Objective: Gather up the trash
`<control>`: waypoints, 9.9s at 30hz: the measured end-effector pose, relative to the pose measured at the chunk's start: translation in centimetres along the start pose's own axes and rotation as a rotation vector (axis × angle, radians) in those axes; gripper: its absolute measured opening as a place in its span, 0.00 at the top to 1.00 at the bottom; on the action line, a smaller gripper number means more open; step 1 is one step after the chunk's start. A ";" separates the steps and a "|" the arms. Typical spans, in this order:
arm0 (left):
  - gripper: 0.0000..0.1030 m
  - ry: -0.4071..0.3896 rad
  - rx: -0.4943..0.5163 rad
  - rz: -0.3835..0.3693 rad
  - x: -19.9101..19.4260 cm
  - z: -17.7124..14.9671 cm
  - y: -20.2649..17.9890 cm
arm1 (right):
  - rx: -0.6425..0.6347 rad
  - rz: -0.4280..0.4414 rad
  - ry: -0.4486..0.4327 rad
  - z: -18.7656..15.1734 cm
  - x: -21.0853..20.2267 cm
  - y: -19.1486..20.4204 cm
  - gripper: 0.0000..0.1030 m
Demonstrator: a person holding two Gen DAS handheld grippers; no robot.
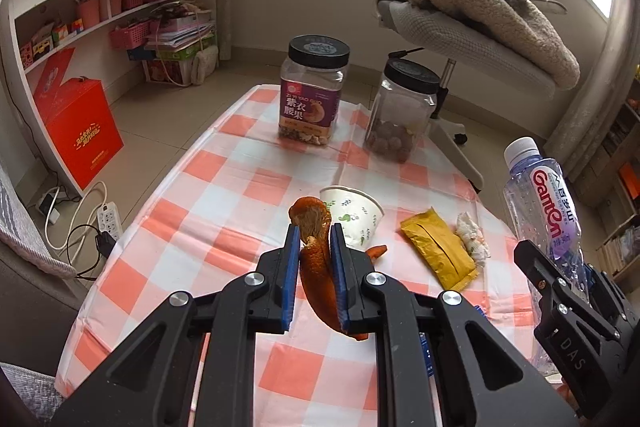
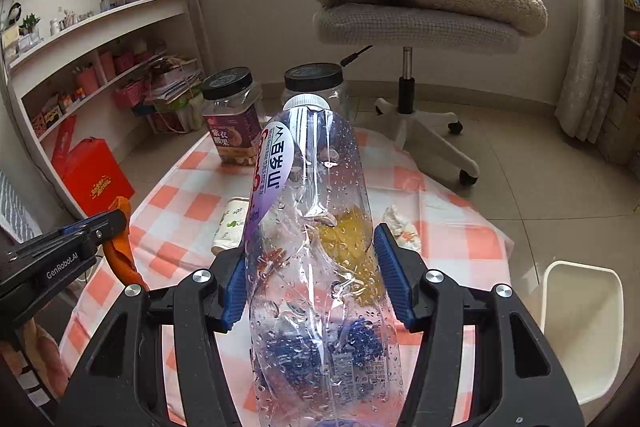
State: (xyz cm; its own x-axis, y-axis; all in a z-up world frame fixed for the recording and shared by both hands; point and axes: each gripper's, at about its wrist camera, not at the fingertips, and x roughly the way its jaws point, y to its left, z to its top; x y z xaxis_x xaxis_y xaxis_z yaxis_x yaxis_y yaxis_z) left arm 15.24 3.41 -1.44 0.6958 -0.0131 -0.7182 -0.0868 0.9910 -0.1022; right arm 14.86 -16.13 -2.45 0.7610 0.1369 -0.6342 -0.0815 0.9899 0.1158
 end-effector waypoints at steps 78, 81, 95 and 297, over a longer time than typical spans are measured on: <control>0.11 -0.071 0.451 -0.301 -2.9 -8.2 -33.6 | 0.396 -0.849 -0.201 -5.6 -17.6 -29.3 0.07; 0.08 -0.134 0.383 -0.249 -3.0 -7.3 -31.6 | 0.364 -0.857 -0.205 -5.5 -16.8 -28.1 0.07; 0.06 -0.108 0.276 -0.149 0.0 -4.0 -24.3 | 0.220 -0.782 -0.127 -3.1 -10.5 -20.9 0.07; 0.07 0.189 0.244 0.015 10.1 -2.0 -11.3 | 0.045 -0.605 -0.007 -2.2 -1.7 -10.5 0.07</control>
State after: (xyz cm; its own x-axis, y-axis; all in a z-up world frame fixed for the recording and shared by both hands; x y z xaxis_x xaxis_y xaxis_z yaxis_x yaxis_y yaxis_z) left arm 21.83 -8.22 -8.94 0.5488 -0.0006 -0.8359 0.0938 0.9937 0.0608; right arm 13.04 -26.66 -4.25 0.6677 -0.4505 -0.5926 0.3941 0.8893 -0.2320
